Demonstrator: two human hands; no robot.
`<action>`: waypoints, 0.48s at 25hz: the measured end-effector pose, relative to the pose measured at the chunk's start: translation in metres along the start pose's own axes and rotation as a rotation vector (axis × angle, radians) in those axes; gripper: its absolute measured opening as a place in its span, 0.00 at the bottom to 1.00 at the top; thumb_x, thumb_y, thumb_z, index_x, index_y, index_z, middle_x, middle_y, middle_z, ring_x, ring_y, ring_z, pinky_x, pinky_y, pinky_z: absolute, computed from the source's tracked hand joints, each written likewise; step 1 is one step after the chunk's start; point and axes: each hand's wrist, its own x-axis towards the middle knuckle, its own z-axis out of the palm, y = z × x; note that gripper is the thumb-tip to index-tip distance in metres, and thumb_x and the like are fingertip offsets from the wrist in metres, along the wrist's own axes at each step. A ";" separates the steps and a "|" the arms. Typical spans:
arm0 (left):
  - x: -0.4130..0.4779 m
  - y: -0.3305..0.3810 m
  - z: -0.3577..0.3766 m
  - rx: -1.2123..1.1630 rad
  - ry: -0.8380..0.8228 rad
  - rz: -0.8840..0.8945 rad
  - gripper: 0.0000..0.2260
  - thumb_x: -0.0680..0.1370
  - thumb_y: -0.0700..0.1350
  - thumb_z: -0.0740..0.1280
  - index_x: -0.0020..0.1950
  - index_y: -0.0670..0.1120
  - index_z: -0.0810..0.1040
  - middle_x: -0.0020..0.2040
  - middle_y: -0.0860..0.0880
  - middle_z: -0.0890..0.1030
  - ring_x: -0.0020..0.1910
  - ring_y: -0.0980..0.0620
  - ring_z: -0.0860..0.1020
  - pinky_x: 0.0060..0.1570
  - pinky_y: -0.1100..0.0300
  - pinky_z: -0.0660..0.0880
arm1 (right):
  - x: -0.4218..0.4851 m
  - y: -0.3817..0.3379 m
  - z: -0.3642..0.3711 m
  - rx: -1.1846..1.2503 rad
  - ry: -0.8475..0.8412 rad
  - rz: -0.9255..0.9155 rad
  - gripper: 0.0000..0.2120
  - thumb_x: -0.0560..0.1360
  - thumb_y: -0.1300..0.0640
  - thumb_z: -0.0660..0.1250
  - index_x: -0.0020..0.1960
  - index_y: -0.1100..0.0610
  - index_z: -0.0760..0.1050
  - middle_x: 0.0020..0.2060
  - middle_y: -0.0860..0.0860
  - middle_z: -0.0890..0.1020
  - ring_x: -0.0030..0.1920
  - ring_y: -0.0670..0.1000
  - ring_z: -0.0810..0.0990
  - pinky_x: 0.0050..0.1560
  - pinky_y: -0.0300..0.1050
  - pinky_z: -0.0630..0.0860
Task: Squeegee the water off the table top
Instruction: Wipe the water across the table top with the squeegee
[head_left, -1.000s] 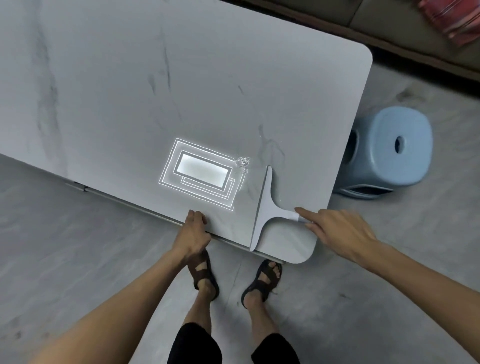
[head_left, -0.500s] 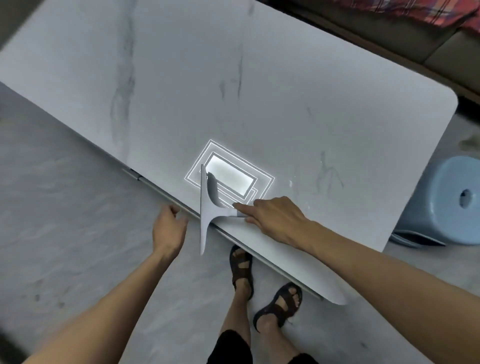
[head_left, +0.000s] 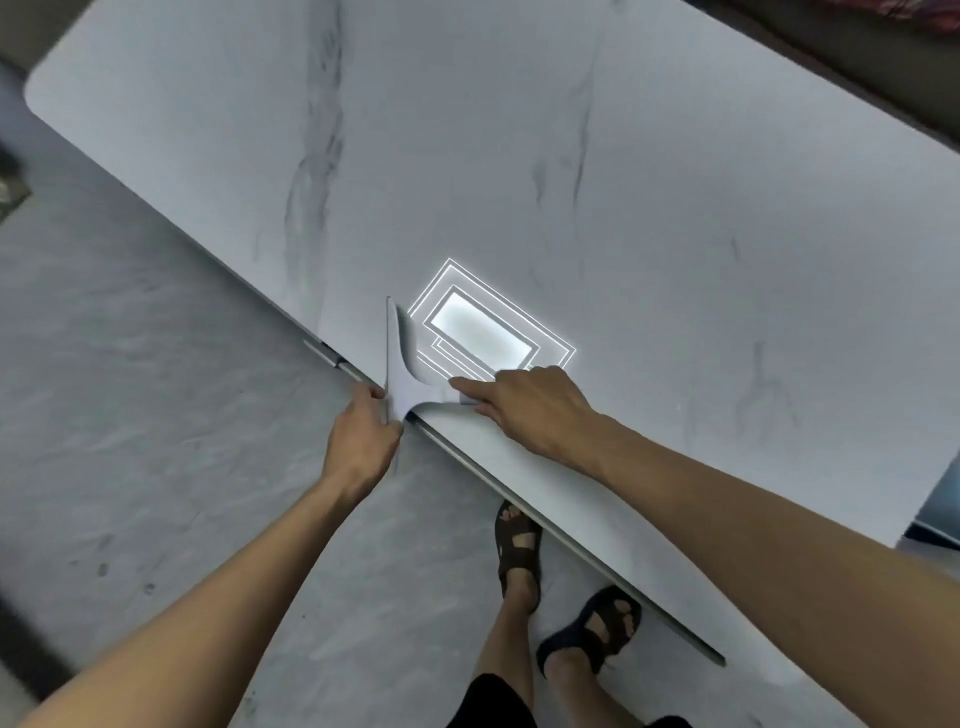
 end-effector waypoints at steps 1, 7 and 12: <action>-0.001 0.008 0.007 0.008 -0.026 0.020 0.15 0.73 0.40 0.65 0.59 0.46 0.67 0.40 0.46 0.76 0.35 0.46 0.74 0.31 0.57 0.64 | -0.023 0.013 0.000 0.010 0.004 0.030 0.18 0.83 0.47 0.53 0.71 0.38 0.63 0.41 0.51 0.79 0.39 0.57 0.79 0.34 0.46 0.69; -0.027 0.064 0.064 0.079 -0.198 0.159 0.16 0.73 0.40 0.63 0.59 0.48 0.66 0.36 0.55 0.73 0.33 0.55 0.74 0.28 0.61 0.65 | -0.183 0.091 -0.001 0.070 -0.038 0.346 0.21 0.81 0.41 0.48 0.74 0.34 0.57 0.40 0.45 0.75 0.39 0.50 0.78 0.34 0.42 0.63; -0.066 0.121 0.110 0.135 -0.331 0.187 0.17 0.73 0.42 0.63 0.61 0.47 0.67 0.41 0.50 0.73 0.40 0.46 0.75 0.35 0.56 0.67 | -0.285 0.123 0.001 0.060 -0.065 0.534 0.21 0.81 0.39 0.45 0.73 0.31 0.55 0.40 0.43 0.74 0.42 0.50 0.79 0.36 0.44 0.65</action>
